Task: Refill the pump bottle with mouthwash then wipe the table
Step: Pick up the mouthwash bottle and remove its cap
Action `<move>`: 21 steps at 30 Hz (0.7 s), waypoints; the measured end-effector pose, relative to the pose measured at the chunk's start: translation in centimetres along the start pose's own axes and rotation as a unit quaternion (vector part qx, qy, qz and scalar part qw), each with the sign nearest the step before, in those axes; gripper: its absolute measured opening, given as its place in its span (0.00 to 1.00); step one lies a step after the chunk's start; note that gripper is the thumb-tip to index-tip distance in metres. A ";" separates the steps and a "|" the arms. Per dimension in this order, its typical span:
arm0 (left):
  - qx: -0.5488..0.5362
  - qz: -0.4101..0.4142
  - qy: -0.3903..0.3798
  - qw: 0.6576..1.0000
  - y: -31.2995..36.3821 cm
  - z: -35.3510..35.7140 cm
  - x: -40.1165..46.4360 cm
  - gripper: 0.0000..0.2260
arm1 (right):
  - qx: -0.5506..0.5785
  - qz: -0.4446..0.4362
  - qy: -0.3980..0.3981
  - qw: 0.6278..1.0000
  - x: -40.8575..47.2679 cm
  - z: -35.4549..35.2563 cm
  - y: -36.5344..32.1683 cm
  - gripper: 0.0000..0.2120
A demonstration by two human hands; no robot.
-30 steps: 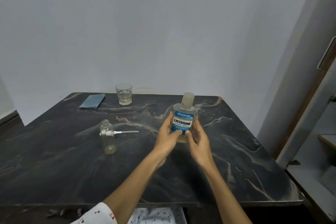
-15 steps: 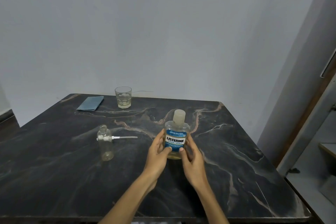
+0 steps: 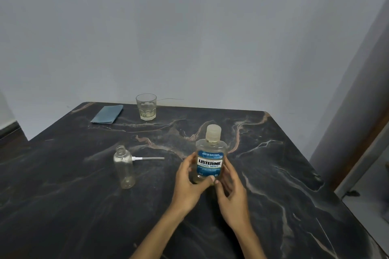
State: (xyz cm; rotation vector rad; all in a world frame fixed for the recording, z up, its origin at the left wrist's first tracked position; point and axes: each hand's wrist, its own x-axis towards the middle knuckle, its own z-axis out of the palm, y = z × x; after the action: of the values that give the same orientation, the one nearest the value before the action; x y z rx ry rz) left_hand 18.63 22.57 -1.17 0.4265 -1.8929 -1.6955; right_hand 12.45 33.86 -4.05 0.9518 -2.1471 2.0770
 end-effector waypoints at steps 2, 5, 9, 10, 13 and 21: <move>0.019 0.005 0.000 1.000 -0.2 0.1 0.8 0.29 | 0.018 0.003 -0.001 1.000 0.0 0.0 0.1 0.31; 0.029 0.008 -0.007 1.000 -0.4 0.1 1.8 0.25 | 0.028 0.007 -0.006 1.000 -0.1 -0.2 0.3 0.31; -0.013 -0.009 -0.041 0.999 -0.8 0.0 2.5 0.23 | 0.020 0.009 -0.017 1.000 -0.2 -0.2 0.6 0.33; -0.004 -0.008 -0.042 0.999 -1.0 -0.1 2.6 0.23 | 0.016 0.007 -0.018 1.000 -0.2 -0.2 0.6 0.33; -0.007 0.007 -0.053 0.999 -1.0 -0.3 2.6 0.23 | 0.012 0.003 -0.025 1.000 -0.1 -0.2 0.7 0.34; 0.005 0.025 -0.061 0.998 -1.7 -0.4 2.5 0.22 | 0.039 0.001 0.097 0.995 1.0 0.5 -1.2 0.25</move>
State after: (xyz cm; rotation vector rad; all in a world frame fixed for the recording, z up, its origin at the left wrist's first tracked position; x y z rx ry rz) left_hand 16.66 20.53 -2.30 0.2821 -1.9821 -1.7140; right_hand 12.32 33.09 -2.57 0.7199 -1.9857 2.1684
